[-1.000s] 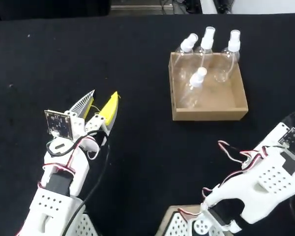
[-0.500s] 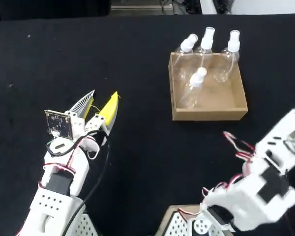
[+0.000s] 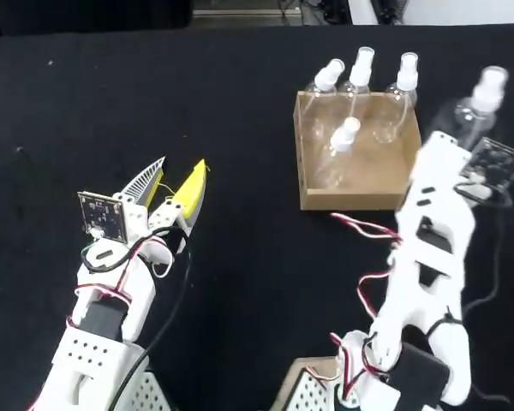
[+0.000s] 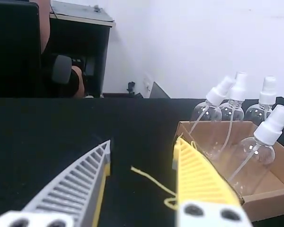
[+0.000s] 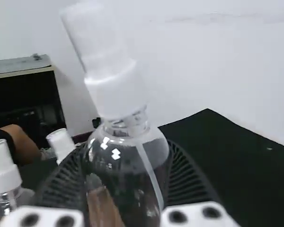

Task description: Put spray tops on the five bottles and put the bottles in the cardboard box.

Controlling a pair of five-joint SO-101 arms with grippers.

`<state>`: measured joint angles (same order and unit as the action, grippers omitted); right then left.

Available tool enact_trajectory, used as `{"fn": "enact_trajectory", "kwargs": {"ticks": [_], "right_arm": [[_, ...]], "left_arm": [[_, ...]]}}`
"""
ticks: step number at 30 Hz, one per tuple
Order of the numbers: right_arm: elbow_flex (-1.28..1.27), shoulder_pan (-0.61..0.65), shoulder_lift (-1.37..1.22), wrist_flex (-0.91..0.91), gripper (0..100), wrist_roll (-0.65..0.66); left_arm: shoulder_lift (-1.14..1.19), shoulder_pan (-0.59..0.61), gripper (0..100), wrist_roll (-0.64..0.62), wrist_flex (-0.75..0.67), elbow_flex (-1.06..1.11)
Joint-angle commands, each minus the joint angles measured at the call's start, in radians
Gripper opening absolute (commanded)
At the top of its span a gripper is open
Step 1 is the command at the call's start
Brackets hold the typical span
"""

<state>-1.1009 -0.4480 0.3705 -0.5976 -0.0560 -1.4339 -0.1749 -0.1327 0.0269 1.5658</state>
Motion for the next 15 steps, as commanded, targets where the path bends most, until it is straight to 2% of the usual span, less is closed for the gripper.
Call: {"fn": "enact_trajectory", "kwargs": {"ticks": [1,6,11,15], "right_arm": [[0.007,0.071,0.031,-0.003,1.1,0.008],[0.045,0.104,-0.114,-0.035,1.1,0.008],[0.030,0.100,-0.317,-0.319,1.1,0.006],[0.050,0.103,-0.472,-0.480,1.0,0.071]], "left_arm": [[-0.011,-0.001,21,0.011,-0.025,-0.010],[-0.011,-0.001,21,0.011,-0.025,-0.010],[-0.011,-0.001,21,0.012,-0.025,-0.010],[-0.011,-0.001,21,0.012,-0.025,-0.010]]}}
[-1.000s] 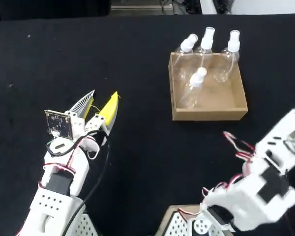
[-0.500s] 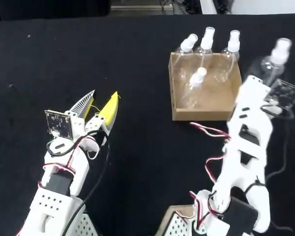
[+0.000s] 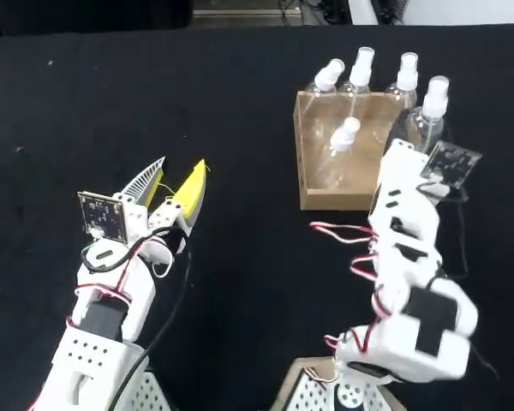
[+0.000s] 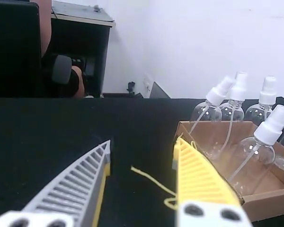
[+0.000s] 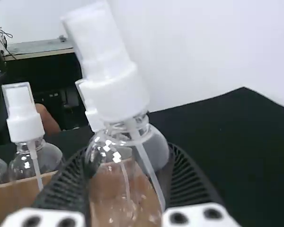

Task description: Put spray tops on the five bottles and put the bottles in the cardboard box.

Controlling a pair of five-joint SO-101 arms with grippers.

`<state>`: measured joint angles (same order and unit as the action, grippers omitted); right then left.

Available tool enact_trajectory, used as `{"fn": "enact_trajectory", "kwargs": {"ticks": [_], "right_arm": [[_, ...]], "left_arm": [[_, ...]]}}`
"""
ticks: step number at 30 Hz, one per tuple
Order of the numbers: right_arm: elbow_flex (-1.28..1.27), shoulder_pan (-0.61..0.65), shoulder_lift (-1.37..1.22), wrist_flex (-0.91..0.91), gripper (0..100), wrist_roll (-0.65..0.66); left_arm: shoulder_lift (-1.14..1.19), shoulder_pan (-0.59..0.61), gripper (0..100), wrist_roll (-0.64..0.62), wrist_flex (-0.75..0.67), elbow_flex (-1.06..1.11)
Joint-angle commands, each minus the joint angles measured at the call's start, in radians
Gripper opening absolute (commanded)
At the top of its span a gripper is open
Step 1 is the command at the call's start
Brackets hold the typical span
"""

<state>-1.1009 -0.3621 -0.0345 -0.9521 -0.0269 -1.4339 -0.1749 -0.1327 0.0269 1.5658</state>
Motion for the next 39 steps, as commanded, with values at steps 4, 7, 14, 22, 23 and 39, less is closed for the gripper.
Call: {"fn": "enact_trajectory", "kwargs": {"ticks": [4,7,14,22,23,39], "right_arm": [[0.102,0.015,-0.205,-0.230,1.0,0.058],[0.124,0.018,-0.282,-0.295,1.1,0.058],[0.116,0.023,-0.317,-0.397,1.1,0.058],[0.124,0.023,-0.318,-0.333,1.1,0.058],[0.124,0.023,-0.318,-0.333,1.1,0.058],[0.134,0.046,-0.446,-0.338,1.2,0.057]], "left_arm": [[-0.011,-0.001,21,0.012,-0.025,-0.010],[-0.011,-0.001,21,0.012,-0.025,-0.010],[-0.011,-0.001,21,0.012,-0.026,-0.010],[-0.011,-0.001,21,0.012,-0.026,-0.010],[-0.011,-0.001,21,0.012,-0.026,-0.010],[-0.011,-0.001,21,0.012,-0.026,-0.010]]}}
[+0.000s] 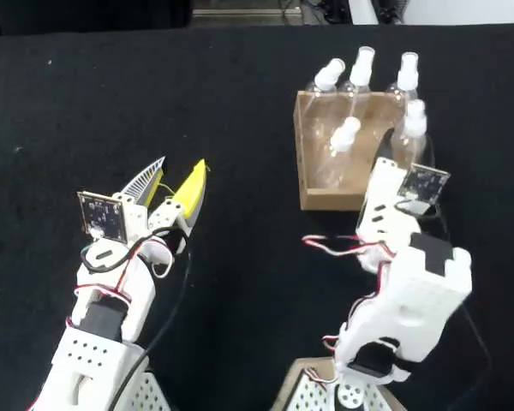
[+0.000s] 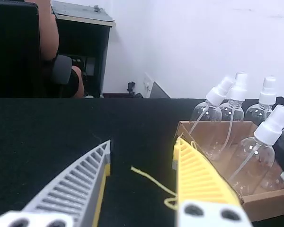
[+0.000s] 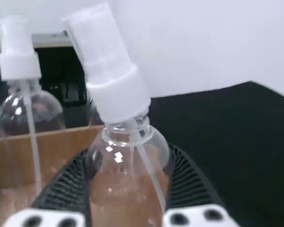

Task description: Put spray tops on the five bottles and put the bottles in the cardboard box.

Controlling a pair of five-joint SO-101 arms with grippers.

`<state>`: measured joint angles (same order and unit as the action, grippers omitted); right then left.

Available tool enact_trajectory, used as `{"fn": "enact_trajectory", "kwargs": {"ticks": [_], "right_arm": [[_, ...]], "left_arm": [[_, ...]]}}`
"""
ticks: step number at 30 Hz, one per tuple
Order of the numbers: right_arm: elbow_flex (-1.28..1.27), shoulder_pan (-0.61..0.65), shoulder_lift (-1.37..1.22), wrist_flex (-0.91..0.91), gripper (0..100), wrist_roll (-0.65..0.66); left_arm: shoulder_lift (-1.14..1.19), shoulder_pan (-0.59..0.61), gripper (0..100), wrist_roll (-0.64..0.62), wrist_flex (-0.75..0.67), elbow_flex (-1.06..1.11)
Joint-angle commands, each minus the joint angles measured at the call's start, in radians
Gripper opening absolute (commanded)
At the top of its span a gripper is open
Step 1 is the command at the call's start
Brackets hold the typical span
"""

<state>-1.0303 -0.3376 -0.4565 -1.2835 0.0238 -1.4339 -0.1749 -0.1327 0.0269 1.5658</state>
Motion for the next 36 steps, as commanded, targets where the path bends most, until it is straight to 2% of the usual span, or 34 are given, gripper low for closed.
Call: {"fn": "enact_trajectory", "kwargs": {"ticks": [1,12,18,36], "right_arm": [[0.077,0.021,-0.042,-0.006,1.2,0.005],[0.071,0.018,-0.107,-0.146,2.5,0.009],[0.044,0.041,-0.107,-0.143,19.4,0.008],[0.039,0.048,-0.107,-0.138,20.1,0.008]], "left_arm": [[-0.011,-0.001,21,0.012,-0.026,-0.010],[-0.011,-0.001,21,0.012,-0.026,-0.010],[-0.011,-0.001,21,0.012,-0.026,-0.010],[-0.011,-0.001,21,0.012,-0.026,-0.010]]}}
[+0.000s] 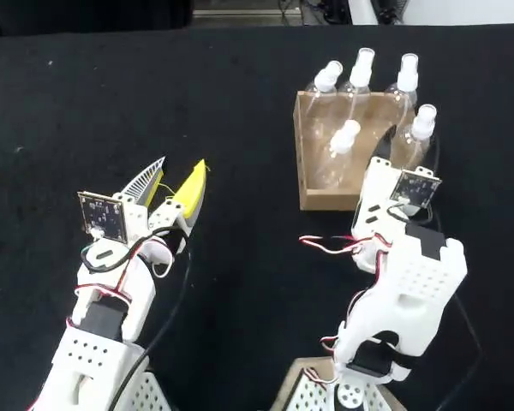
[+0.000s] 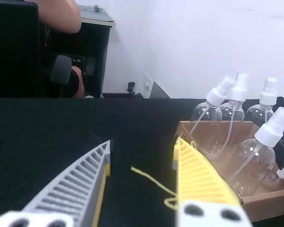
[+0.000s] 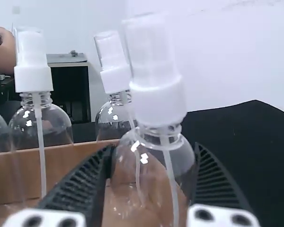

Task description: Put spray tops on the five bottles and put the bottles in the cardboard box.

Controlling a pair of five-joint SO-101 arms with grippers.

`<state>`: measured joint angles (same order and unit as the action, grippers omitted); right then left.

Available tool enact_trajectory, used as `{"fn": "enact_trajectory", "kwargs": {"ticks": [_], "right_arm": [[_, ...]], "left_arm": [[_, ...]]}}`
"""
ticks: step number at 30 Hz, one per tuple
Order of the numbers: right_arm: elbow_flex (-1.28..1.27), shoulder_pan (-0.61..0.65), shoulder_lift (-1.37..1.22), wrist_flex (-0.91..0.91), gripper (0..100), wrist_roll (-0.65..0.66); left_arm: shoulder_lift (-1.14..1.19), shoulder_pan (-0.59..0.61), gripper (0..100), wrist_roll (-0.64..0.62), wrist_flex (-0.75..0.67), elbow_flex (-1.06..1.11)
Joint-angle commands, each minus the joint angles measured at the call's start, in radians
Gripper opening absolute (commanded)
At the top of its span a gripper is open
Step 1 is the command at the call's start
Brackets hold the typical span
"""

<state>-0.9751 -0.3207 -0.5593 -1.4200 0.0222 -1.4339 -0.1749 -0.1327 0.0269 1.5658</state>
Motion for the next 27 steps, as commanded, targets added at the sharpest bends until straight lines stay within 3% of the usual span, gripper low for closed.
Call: {"fn": "enact_trajectory", "kwargs": {"ticks": [1,23,27], "right_arm": [[-0.018,0.031,-0.005,-0.002,20.1,0.009],[-0.024,0.031,0.002,0.069,20.1,0.014],[-0.027,0.054,-0.002,0.072,20.1,0.097]], "left_arm": [[-0.011,-0.001,21,0.012,-0.026,-0.010],[-0.011,-0.001,21,0.012,-0.026,-0.012],[-0.011,-0.001,21,0.012,-0.026,-0.012]]}}
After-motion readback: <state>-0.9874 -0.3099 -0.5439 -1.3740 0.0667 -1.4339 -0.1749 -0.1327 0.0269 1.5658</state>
